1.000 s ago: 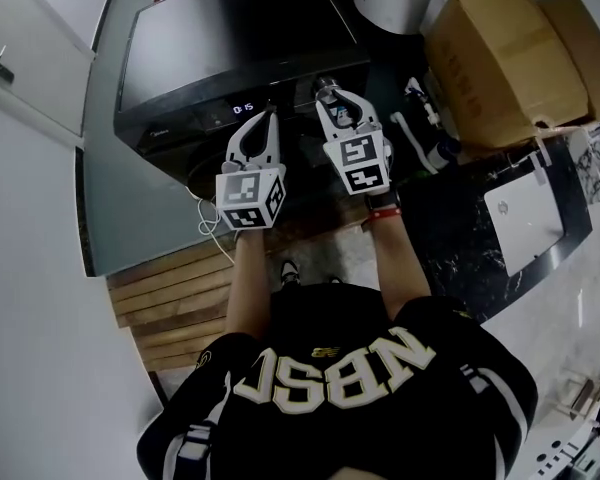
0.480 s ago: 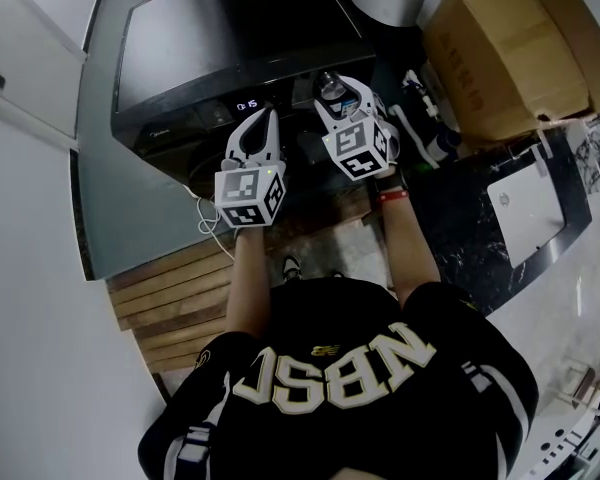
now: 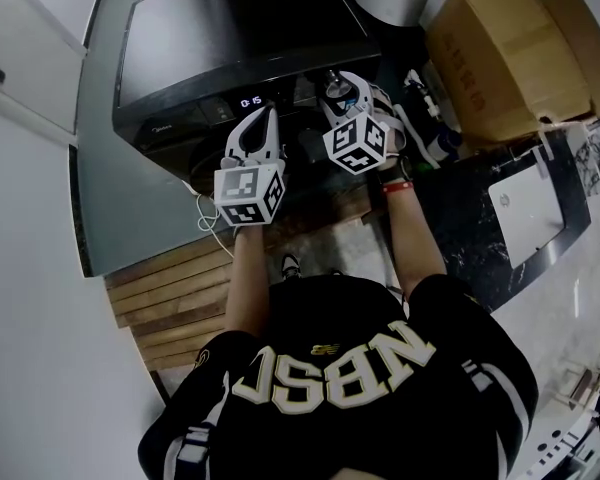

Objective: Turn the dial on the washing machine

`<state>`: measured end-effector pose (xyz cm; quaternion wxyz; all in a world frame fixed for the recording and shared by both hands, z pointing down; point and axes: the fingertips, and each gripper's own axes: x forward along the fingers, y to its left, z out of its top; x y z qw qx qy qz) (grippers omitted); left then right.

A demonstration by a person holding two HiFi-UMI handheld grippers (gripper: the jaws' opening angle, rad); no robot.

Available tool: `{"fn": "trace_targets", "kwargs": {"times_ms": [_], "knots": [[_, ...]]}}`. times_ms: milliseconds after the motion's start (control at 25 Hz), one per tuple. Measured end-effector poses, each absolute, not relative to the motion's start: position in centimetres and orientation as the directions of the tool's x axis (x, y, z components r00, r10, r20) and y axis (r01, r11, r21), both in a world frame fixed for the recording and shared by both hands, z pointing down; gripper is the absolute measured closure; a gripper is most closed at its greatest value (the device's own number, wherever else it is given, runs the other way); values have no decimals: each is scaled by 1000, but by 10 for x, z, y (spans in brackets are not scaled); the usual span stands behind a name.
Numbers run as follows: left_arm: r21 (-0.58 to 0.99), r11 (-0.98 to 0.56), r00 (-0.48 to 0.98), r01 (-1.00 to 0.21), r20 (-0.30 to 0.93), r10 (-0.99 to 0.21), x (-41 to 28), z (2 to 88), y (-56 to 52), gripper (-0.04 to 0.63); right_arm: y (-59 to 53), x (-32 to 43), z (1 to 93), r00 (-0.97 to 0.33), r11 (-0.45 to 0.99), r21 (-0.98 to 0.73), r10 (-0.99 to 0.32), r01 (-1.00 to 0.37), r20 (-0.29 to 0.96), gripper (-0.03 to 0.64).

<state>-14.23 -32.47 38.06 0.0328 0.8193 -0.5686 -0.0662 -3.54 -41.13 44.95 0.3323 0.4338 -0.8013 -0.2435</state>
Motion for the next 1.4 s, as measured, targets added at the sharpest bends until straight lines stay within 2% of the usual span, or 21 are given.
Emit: {"fn": "trace_targets", "kwargs": {"times_ms": [400,840,1240,1400], "knots": [[139,-345,338,-928,-71,-938,-144,383,-327,583,-418,-34,458,-351,463,753,-879,-468,322,370],[147,-332,324,-932,-75,-943,-147,384,-328,583,-419,-33,457,-360,470,727,-877,-502,318,371],[145,-334,328,-931,-68,-942,-144,386,-330,583,-421,-30,452,-397,504,606,-863,-616,314,371],[144,-334,328,-931,-68,-942,-142,387,-330,583,-423,-25,449,-433,520,438,-854,-733,290,371]]}}
